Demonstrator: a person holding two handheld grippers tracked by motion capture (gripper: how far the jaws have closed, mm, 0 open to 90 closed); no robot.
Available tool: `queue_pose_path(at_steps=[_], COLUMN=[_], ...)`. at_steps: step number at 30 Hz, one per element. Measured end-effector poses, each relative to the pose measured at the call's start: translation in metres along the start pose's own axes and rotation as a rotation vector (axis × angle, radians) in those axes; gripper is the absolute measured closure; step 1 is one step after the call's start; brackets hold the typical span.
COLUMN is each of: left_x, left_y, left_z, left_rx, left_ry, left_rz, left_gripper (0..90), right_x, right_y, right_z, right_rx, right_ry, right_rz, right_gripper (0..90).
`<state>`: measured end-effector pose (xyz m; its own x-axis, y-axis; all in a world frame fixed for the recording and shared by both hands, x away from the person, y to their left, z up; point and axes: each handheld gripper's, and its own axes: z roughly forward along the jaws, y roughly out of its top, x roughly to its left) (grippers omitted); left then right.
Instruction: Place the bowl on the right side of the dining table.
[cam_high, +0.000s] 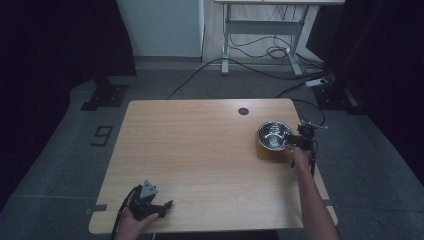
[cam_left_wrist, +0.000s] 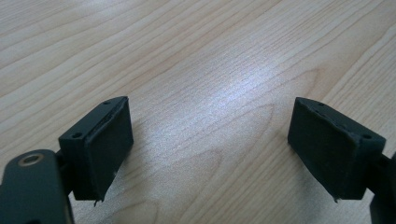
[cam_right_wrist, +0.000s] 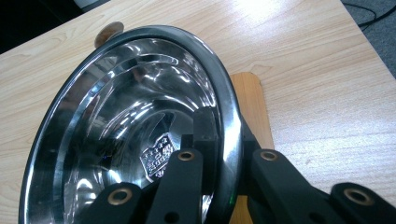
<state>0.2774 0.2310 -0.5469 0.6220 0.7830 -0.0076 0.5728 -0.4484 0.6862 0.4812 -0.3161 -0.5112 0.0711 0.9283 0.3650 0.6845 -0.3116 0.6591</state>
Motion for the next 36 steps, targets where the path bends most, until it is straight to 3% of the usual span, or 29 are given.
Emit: queue_pose_path(at_steps=[22,29,36], left_x=[0.0,0.0,0.0], left_y=[0.0,0.0,0.0], left_z=[0.0,0.0,0.0], left_rx=[0.0,0.0,0.0], left_ry=[0.0,0.0,0.0], left_rz=[0.0,0.0,0.0], left_gripper=[13.7,13.7,13.7], right_x=[0.0,-0.005,-0.012], right_y=[-0.006,-0.008,-0.012], right_z=[0.018,0.018,0.02], right_rx=[0.022,0.037,0.033], right_ry=[-0.017,-0.042,-0.029], right_rz=[0.011,0.023,0.042], right_gripper=[86.1,86.4,84.5])
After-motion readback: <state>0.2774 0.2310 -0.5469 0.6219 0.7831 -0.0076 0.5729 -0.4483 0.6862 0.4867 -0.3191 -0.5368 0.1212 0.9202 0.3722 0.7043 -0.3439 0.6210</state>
